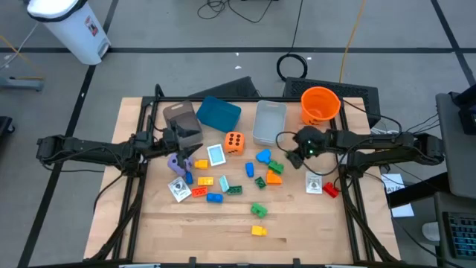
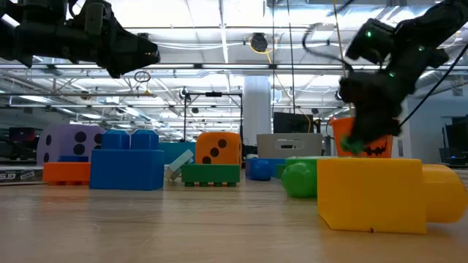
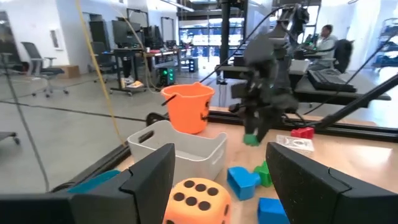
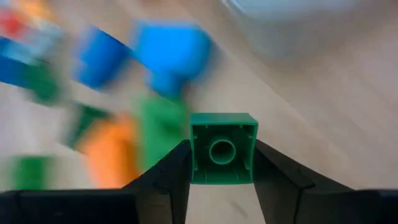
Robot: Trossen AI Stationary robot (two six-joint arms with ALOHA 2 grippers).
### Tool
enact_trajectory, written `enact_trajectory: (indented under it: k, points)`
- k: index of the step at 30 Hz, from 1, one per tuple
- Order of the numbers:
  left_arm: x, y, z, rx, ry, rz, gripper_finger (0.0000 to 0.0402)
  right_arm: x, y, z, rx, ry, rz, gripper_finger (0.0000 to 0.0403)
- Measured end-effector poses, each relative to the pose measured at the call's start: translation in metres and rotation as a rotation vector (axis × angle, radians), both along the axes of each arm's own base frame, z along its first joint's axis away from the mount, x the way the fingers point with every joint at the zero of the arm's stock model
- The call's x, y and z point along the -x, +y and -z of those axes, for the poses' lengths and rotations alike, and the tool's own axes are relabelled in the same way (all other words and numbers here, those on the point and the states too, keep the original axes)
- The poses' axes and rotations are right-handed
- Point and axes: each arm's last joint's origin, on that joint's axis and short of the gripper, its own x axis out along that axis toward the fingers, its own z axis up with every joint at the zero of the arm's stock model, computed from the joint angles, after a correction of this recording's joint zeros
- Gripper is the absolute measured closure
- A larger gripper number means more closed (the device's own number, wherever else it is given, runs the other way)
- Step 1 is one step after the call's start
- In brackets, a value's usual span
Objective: Pick & Place Toys
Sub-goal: Put the green game piece into the black bin
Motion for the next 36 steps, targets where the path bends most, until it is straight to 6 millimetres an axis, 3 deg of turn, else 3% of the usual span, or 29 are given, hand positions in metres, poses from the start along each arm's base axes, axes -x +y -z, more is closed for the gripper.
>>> enact_trajectory:
  k: [7,13,18,27,36]
  points:
    - [-0.007,0.000,-0.017,-0.114,0.017,-0.016,0.0140,-0.025,-0.003,-0.038,0.058,-0.478,-0.106,0.0265]
    - [-0.041,-0.004,-0.039,-0.248,0.170,-0.014,0.0139,-0.033,-0.002,-0.065,0.133,-0.769,-0.150,0.0267]
    - [-0.085,-0.010,-0.043,-0.367,0.283,0.034,0.0139,-0.041,0.000,-0.065,0.155,-0.819,-0.176,0.0267]
    - [-0.157,-0.019,-0.059,-0.518,0.325,0.073,0.0140,-0.058,0.008,-0.057,0.127,-0.888,-0.266,0.0266]
    - [-0.195,-0.032,-0.062,-0.616,0.334,0.110,0.0140,-0.065,0.009,-0.056,0.127,-0.972,-0.295,0.0266]
